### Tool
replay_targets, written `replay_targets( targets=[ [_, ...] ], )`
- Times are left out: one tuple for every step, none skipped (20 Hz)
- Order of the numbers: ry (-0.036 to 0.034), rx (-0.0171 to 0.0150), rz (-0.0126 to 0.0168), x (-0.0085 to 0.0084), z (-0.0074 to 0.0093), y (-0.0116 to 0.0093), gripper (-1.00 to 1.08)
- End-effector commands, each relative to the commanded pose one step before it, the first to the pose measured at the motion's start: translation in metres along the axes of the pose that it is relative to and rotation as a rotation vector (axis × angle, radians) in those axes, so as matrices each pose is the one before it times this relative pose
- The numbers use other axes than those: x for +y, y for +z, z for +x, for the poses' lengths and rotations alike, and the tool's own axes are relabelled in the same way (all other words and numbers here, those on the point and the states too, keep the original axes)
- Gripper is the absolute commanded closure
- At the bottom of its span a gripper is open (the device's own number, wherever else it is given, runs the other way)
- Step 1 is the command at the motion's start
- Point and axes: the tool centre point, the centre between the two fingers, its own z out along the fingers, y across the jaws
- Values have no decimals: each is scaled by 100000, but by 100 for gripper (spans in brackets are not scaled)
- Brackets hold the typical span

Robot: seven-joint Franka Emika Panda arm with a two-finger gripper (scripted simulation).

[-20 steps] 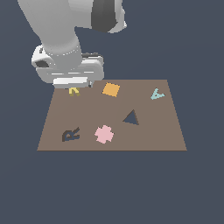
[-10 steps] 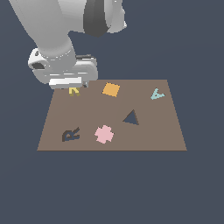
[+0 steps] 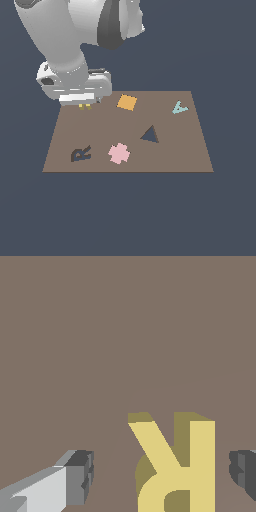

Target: Insert a designated object into the corresponding slot on a board.

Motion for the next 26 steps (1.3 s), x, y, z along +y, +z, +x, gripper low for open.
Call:
replay_targets(
  targets=[
    [-29, 85, -24, 23, 23, 249, -92],
    [0, 0, 0, 0, 0, 0, 108],
    [0, 0, 0, 0, 0, 0, 108],
    [0, 0, 0, 0, 0, 0, 108],
    [0, 0, 0, 0, 0, 0, 108],
    [0, 0, 0, 0, 0, 0, 108],
    [0, 0, 0, 0, 0, 0, 108],
    [0, 0, 0, 0, 0, 0, 108],
    [0, 0, 0, 0, 0, 0, 108],
    [0, 0, 0, 0, 0, 0, 108],
    [0, 0, 0, 0, 0, 0, 108],
    [0, 0, 0, -3, -7, -30, 108],
    [0, 0, 0, -2, -2, -6, 108],
    [-69, 8, 2, 7, 5, -4, 108],
    [-195, -2, -1, 27, 14, -1, 108],
    [-338, 0, -1, 38, 25, -2, 108],
    [-483, 0, -1, 49, 37, -3, 108],
    [-618, 0, -2, 64, 47, -4, 108],
    [-756, 0, -2, 79, 58, -5, 108],
    [-898, 0, -2, 92, 69, -6, 108],
    [-1033, 0, -3, 108, 79, -7, 108],
    [-1176, 0, -3, 121, 90, -8, 108],
    [-1317, 0, -3, 136, 101, -9, 108],
    [-1460, 0, -3, 151, 113, -10, 108],
    [-1603, 0, -4, 166, 124, -11, 108],
    [-1748, 0, -4, 180, 135, -12, 108]
  ],
)
